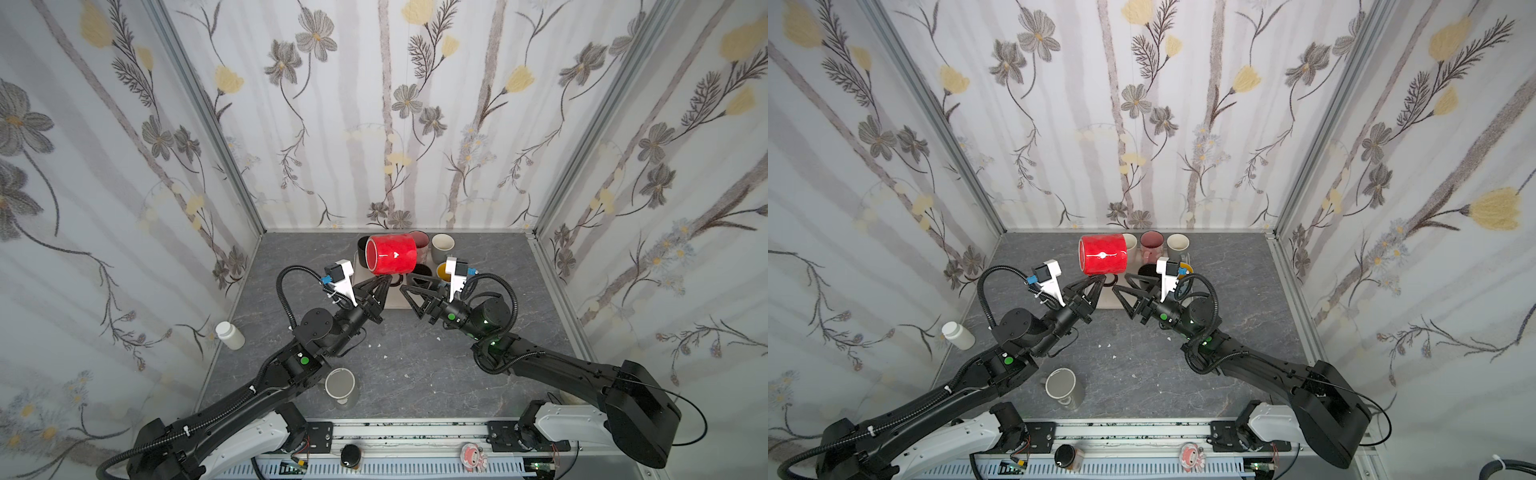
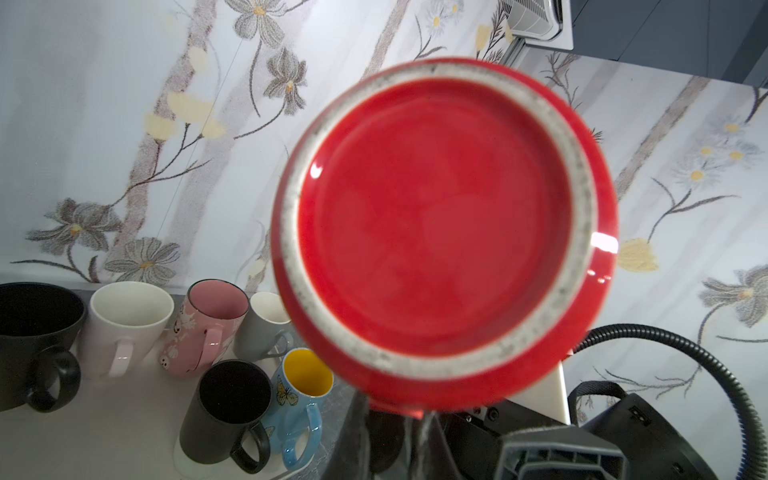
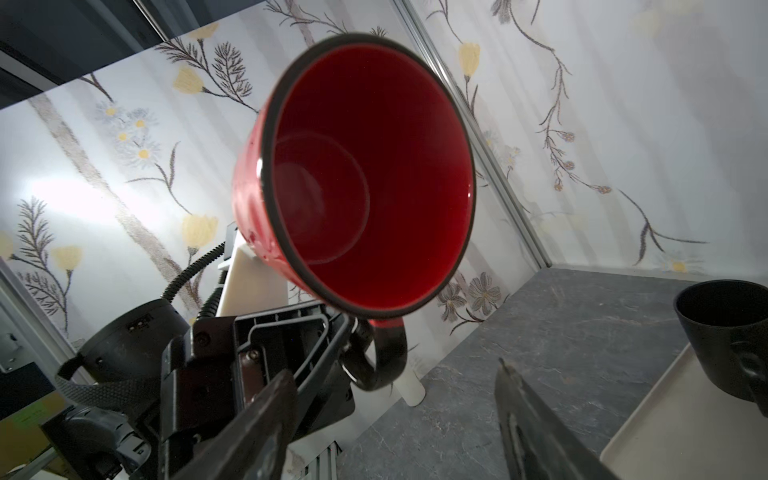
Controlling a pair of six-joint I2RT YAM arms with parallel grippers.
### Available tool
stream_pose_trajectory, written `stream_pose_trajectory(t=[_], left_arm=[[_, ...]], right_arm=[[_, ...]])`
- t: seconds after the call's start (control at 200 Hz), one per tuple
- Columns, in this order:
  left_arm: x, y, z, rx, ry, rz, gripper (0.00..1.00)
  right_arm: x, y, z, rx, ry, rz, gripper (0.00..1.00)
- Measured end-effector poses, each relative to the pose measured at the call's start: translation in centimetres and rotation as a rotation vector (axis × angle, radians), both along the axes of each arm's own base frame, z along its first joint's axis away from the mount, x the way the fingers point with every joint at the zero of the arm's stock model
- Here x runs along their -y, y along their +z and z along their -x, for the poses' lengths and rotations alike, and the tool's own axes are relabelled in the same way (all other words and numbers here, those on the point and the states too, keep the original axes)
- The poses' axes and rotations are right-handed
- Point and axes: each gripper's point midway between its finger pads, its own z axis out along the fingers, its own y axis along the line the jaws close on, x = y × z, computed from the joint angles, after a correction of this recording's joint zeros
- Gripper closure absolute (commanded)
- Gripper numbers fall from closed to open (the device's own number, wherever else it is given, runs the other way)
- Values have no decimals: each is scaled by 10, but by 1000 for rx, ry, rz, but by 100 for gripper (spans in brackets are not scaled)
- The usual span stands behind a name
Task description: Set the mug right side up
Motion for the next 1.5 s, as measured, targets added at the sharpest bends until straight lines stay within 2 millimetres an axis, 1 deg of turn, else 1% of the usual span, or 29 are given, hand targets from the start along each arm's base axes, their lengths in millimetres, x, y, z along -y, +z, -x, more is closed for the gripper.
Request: stream_pose_trajectory(t=[0.155,0.225,0.41,0.505,0.564,0.589,0.664,0.694,0.739,0.774,0.809,0.864,0.874,0.889,0.949,1.064,1.199,1.269,1.309,1.364,1.419,1.499], left_arm=[[3,4,5,12,-38,16,100],[5,5,7,16,-55,20,100],[8,10,10,24,-80,42,100],[9,11,11,27,-92,48,100],[10,12,12,29,-99,56,100],[10,13,12,30,-101,60,100],[10,14,11,22,-102,74,100],[10,13,11,20,-100,73,87],[10,13,11,14,-102,78,57],[10,13,11,17,-102,77,39],[9,12,10,16,-94,71,26],[5,13,10,14,-80,74,14],[4,12,10,13,-77,75,6],[3,12,10,13,-71,78,1],[-3,11,11,11,-50,83,0],[-16,1,11,-16,0,72,0],[-44,-12,13,-43,104,72,0],[-59,-21,13,-58,163,67,0],[-66,-25,12,-63,194,59,0],[-73,-29,12,-75,227,52,0],[-79,-33,12,-84,253,46,0],[-86,-37,12,-95,280,36,0]], right_arm=[[-3,14,8,25,60,-57,44],[-3,20,9,33,72,-80,47],[-7,24,11,34,101,-89,62],[-8,25,10,32,102,-91,76],[-8,24,8,24,95,-89,91],[-8,24,8,28,94,-85,100],[-8,24,7,20,89,-84,100],[-8,24,6,25,83,-80,100],[-7,24,7,20,82,-74,100],[-6,24,6,11,76,-70,100],[-5,25,6,-2,64,-64,100],[-2,23,4,-16,40,-44,100],[-1,23,4,-17,34,-40,100],[-1,23,3,-19,26,-33,100],[4,20,-3,-43,-23,-5,100],[15,12,-19,-91,-142,68,100],[23,3,-43,-143,-297,201,100],[20,-6,-54,-163,-386,292,100],[14,-16,-57,-171,-419,362,100],[3,-35,-61,-182,-445,471,100],[-7,-61,-67,-196,-468,596,100],[-14,-100,-77,-218,-510,762,100]])
